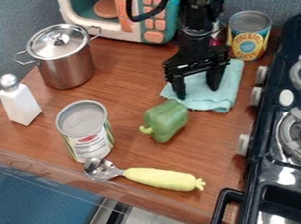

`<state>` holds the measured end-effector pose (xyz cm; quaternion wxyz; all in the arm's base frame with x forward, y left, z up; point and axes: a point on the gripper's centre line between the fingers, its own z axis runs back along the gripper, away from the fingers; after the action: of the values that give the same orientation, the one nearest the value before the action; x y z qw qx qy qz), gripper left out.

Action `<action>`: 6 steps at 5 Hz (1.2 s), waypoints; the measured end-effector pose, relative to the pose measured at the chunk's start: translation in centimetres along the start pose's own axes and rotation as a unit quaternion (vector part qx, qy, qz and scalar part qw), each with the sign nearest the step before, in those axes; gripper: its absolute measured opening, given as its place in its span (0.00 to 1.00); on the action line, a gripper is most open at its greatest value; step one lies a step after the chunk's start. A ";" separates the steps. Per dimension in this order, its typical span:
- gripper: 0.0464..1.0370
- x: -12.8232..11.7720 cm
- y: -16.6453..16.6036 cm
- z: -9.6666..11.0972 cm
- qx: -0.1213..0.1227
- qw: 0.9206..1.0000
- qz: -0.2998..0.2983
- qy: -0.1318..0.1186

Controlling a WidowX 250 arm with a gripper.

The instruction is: Moved the blue rag to the center of the table

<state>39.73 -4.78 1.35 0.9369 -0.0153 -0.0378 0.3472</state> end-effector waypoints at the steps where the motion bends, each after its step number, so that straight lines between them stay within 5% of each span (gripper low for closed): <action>1: 0.96 0.1 0.3 -0.2 0.007 1.000 -0.002 -0.004; 4: 0.96 4.2 10.8 0.2 0.083 0.993 0.071 -0.054; 6: 0.96 4.6 14.9 0.7 0.121 0.986 0.085 -0.071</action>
<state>33.43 9.53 1.52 0.8938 0.1200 -0.0602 0.4280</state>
